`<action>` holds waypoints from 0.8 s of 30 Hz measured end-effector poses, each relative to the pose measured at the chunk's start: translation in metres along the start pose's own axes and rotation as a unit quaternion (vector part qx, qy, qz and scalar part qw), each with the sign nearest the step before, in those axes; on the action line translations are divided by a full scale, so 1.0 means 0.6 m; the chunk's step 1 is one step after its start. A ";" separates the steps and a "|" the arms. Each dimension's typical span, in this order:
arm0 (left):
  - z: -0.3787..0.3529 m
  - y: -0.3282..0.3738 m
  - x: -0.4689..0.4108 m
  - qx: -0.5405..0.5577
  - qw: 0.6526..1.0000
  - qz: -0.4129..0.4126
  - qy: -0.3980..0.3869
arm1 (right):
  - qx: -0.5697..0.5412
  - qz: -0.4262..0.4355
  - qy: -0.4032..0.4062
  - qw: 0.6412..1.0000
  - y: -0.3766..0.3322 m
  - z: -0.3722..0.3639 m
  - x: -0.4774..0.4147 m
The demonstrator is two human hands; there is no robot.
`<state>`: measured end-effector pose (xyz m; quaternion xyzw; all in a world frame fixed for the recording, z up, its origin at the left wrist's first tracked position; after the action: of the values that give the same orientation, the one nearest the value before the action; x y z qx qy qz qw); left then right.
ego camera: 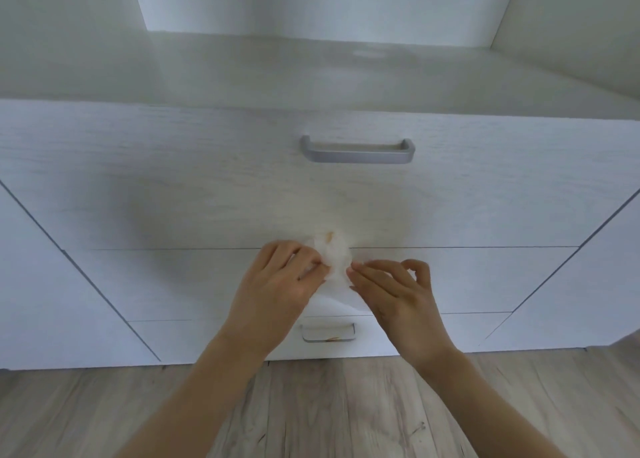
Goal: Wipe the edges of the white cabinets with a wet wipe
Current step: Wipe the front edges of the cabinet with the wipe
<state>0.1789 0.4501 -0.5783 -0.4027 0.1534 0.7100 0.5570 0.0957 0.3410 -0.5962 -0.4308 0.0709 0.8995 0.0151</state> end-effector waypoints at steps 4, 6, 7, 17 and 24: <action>-0.051 0.004 0.031 0.007 0.998 0.023 -0.062 | 0.012 -0.028 -0.020 0.999 0.007 -0.034 0.024; -0.057 0.000 0.035 0.032 0.996 0.048 -0.071 | 0.012 -0.044 -0.022 0.999 0.010 -0.040 0.024; -0.058 -0.001 0.036 0.048 0.994 0.060 -0.075 | 0.009 -0.051 -0.022 0.998 0.009 -0.041 0.025; -0.052 -0.015 0.053 0.095 0.990 0.095 -0.041 | -0.030 -0.046 0.023 0.998 -0.029 -0.068 0.008; -0.061 0.019 0.033 0.073 0.990 0.114 -0.030 | -0.063 -0.069 -0.007 0.996 0.026 -0.051 0.019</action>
<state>0.1818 0.4353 -0.6186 -0.3191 0.2326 0.7679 0.5044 0.1106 0.3207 -0.6223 -0.4287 -0.0161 0.9019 0.0502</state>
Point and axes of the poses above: each hand's wrist, its own x-axis away from the middle knuckle, its own z-axis out of the back of the hand, y = z × x, the point moved 6 cm from there along -x, towards the middle knuckle, and after that the axes turned 2 degrees about x, right-handed, at the moved point
